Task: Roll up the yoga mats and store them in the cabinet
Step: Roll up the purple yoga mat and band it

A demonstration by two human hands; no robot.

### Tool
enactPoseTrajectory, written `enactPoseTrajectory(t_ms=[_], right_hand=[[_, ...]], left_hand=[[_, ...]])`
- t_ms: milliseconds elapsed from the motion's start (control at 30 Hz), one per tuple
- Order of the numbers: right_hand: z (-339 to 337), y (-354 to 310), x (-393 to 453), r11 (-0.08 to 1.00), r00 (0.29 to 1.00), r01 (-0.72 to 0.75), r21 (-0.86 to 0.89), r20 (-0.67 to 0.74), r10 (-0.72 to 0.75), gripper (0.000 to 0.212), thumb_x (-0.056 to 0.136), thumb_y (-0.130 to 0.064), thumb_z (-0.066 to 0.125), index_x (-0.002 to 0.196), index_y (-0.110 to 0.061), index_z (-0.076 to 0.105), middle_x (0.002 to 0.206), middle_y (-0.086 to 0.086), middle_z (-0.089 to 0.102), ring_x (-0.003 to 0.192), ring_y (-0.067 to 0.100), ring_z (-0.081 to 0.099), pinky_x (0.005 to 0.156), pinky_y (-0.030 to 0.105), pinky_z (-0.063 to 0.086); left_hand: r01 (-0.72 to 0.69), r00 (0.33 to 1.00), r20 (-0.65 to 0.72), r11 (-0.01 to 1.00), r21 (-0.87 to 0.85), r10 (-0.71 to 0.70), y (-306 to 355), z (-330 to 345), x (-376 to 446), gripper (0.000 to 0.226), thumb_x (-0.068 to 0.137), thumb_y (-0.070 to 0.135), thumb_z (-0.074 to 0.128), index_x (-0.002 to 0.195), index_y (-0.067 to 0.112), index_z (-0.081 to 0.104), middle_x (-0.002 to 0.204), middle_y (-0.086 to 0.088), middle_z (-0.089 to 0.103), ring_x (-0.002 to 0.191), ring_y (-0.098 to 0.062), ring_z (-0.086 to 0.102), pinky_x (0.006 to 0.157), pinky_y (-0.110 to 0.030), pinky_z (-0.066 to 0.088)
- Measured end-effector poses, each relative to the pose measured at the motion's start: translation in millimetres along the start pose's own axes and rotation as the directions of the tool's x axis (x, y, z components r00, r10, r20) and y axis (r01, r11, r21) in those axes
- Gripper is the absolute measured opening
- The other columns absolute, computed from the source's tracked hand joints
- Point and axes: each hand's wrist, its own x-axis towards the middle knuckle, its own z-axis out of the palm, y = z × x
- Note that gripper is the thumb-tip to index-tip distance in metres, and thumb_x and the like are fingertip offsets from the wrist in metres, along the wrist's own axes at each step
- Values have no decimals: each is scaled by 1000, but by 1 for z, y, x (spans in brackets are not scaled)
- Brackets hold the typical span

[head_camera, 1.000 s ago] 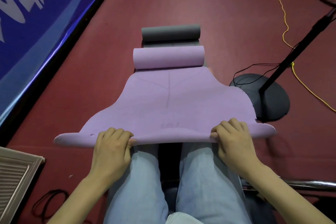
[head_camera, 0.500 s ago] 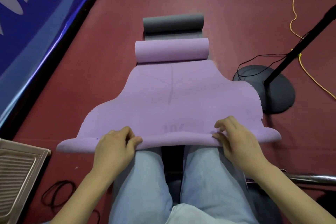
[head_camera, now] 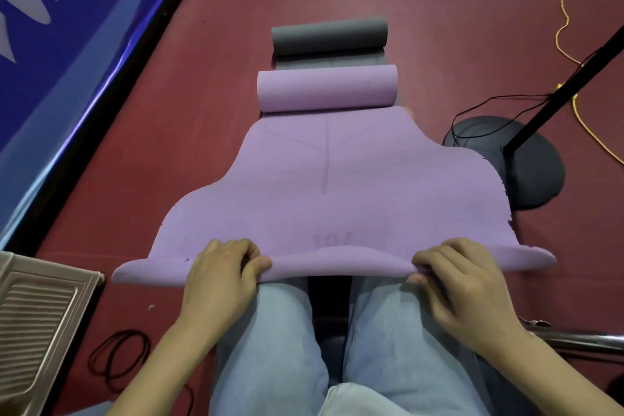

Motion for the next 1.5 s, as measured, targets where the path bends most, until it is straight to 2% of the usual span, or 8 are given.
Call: enactPoseTrajectory(t_ms=[133,233,333,433,667,1067,1233,1500], right_hand=[[-3,13,19,919,952,-267,290,229,204,4,91,-34,59,90,-33,63,79,-10,65,75,17,60,69,43,51],[-3,22,33,811,900,-406,422,338,274,16,90,-20,70,91,-33,59,82,-8,66,76,16,59,73,36,49],[1,22,37,913,951,-260,315,250,184,6,87,-37,66,88,-32,63,89,-15,64,84,11,53,71,32,43],[6,19,35,982,987,-141,127,91,130,7,82,-29,72,84,-22,70,114,-8,60,93,22,45,80,37,42],[-10,-8,24,992,995,-31,-124,87,42,25,73,-41,78,74,-20,65,122,2,62,99,33,49,74,40,36],[7,-5,18,995,1000,25,-95,6,-24,29,99,-30,48,84,-12,66,82,1,61,80,30,54,68,39,35],[-8,1,28,988,977,-135,72,175,121,20,90,-40,45,88,-26,59,75,-12,58,68,21,55,57,36,41],[6,-3,40,991,957,-121,61,272,100,9,89,-40,55,93,-32,52,81,-9,58,72,22,55,52,39,47]], left_hand=[[156,986,70,983,-95,-150,1,-5,7,26,88,44,70,68,31,59,65,11,62,76,-10,54,63,-33,38],[194,981,53,963,-188,-187,-3,-4,14,25,81,42,80,67,31,62,67,12,63,70,-12,57,64,-34,45],[-1,995,-97,997,-75,-6,0,-1,15,29,76,36,84,70,31,56,75,14,56,80,-19,48,66,-38,40],[-174,952,-218,967,186,213,8,9,8,26,82,27,82,74,22,57,77,8,53,77,-25,46,68,-37,29],[-255,849,-379,914,317,368,-4,21,-38,24,96,34,56,83,18,68,91,7,68,113,-26,64,87,-48,30],[-270,898,-282,930,250,337,-15,14,-30,36,92,47,55,106,19,71,110,1,67,104,-24,59,85,-41,29],[-349,907,-221,934,79,358,-12,-8,-24,26,95,44,52,86,26,68,82,18,61,75,-11,56,76,-37,29],[-95,981,-172,995,-4,93,-19,6,3,34,91,50,48,64,29,55,61,15,51,66,-20,53,64,-39,40]])
